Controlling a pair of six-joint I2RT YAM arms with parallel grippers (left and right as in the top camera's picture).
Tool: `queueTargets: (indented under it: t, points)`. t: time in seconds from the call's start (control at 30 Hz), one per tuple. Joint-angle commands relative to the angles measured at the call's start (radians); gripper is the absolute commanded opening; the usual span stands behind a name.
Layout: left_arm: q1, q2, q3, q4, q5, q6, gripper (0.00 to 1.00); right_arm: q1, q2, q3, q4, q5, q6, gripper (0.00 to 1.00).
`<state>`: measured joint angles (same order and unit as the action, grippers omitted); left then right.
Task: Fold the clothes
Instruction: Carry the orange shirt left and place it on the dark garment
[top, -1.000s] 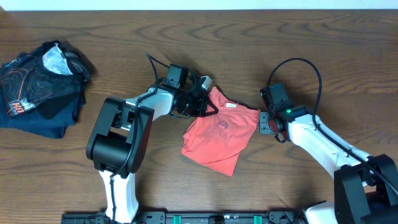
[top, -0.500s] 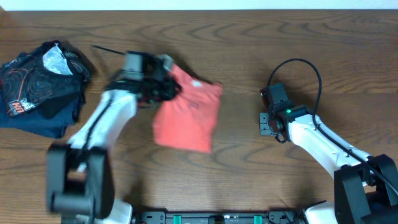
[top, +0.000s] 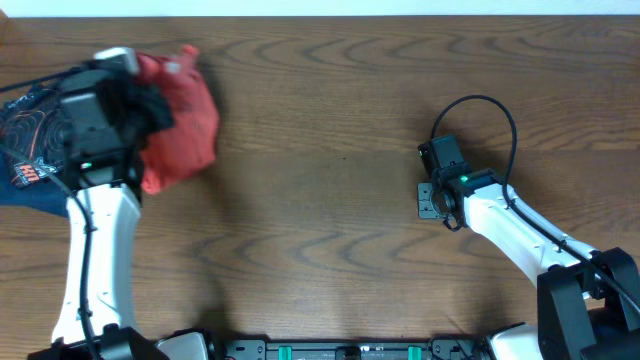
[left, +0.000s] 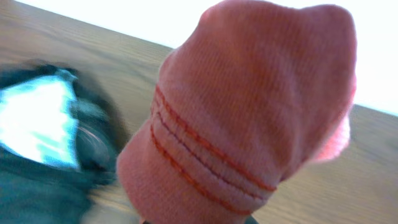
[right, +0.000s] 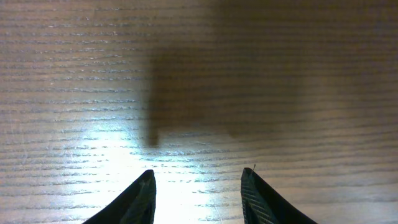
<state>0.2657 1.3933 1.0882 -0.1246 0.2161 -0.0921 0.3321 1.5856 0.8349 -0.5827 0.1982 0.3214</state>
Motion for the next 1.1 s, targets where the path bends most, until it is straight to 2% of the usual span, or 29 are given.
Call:
queueTargets:
  t: [0.0,0.3,0.5,0.53,0.57,0.63,0.67,0.77,1.07]
  points:
    - [0.089,0.021,0.010,0.117,-0.043,0.021,0.06,-0.006,0.000,0.001,-0.009,0.004,0.000,0.43]
    - [0.277,0.163,0.010,0.345,-0.053,0.021,0.06,-0.006,0.000,0.001,-0.036,0.004,0.000,0.43]
    - [0.417,0.275,0.010,0.385,-0.053,-0.021,0.06,-0.005,0.000,0.001,-0.066,0.003,0.000,0.43]
    - [0.442,0.290,0.010,0.385,-0.053,-0.042,0.09,-0.005,0.000,0.001,-0.068,0.003,0.000,0.43]
    - [0.463,0.303,0.010,0.385,-0.053,-0.067,0.25,-0.005,0.000,0.001,-0.068,0.003,0.000,0.43]
    - [0.502,0.326,0.010,0.385,-0.051,-0.148,0.84,-0.005,0.000,0.001,-0.068,0.003,0.000,0.43]
    - [0.524,0.336,0.010,0.380,-0.039,-0.196,0.99,-0.005,0.000,0.001,-0.068,-0.001,0.000,0.43]
    - [0.575,0.351,0.010,0.388,0.047,-0.286,0.98,-0.006,0.000,0.001,-0.068,-0.018,0.000,0.43]
    - [0.608,0.296,0.058,0.452,0.254,-0.354,0.98,-0.005,0.000,0.001,-0.076,-0.023,0.000,0.43]
